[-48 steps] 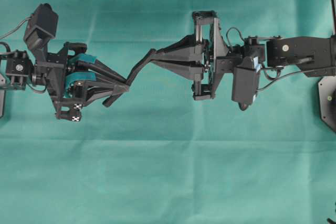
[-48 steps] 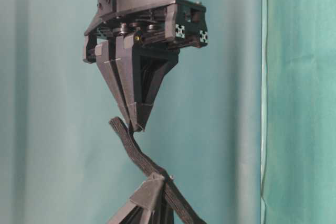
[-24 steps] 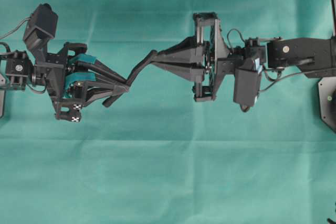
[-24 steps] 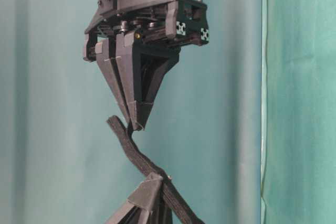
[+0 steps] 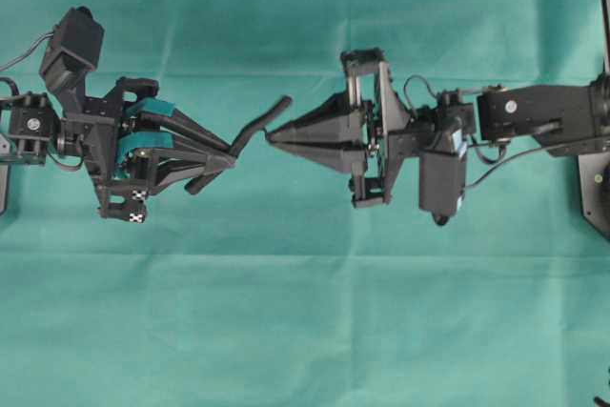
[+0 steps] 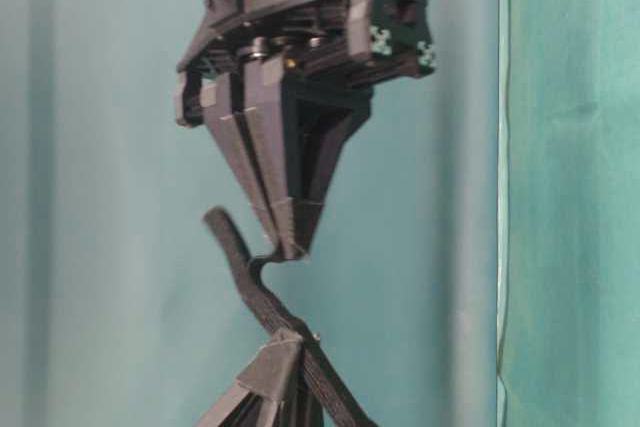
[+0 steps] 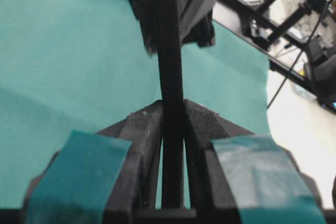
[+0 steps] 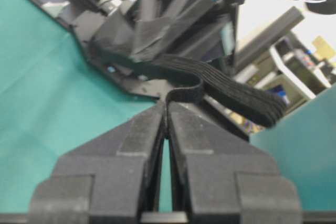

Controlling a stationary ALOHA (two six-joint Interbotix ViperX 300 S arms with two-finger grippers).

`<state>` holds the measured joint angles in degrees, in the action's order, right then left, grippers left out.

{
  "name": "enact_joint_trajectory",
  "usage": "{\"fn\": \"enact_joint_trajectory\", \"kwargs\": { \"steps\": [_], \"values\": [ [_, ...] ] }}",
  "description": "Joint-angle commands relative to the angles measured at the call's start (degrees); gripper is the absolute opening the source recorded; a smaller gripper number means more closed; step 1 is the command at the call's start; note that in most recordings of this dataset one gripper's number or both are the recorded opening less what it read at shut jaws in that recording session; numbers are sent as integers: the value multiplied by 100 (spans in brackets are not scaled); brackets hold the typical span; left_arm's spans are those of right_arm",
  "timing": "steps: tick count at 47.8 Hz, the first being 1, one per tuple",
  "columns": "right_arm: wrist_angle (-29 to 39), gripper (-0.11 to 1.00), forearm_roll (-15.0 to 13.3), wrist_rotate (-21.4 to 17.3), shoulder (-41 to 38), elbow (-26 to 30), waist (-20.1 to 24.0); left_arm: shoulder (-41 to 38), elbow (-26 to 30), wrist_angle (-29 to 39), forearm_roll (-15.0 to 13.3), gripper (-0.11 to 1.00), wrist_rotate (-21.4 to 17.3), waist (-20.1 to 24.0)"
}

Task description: Peel off the Velcro with your right arm.

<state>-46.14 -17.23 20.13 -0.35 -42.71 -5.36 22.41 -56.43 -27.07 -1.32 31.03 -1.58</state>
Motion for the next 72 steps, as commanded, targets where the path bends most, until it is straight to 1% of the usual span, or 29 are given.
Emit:
{"fn": "enact_joint_trajectory", "kwargs": {
  "steps": [1,16,54,72],
  "values": [
    [18,-9,0,-18,44,114,70,88,114,-70,0,10,-9,35],
    [299,-9,0,-26,-35,176,193,88,114,-176,0,10,-9,62],
    [1248,-9,0,-26,-598,773,571,88,132,-193,-9,10,-9,88],
    [1600,-9,0,-35,-677,809,738,88,132,-229,-9,10,-9,97]
  ]
}}
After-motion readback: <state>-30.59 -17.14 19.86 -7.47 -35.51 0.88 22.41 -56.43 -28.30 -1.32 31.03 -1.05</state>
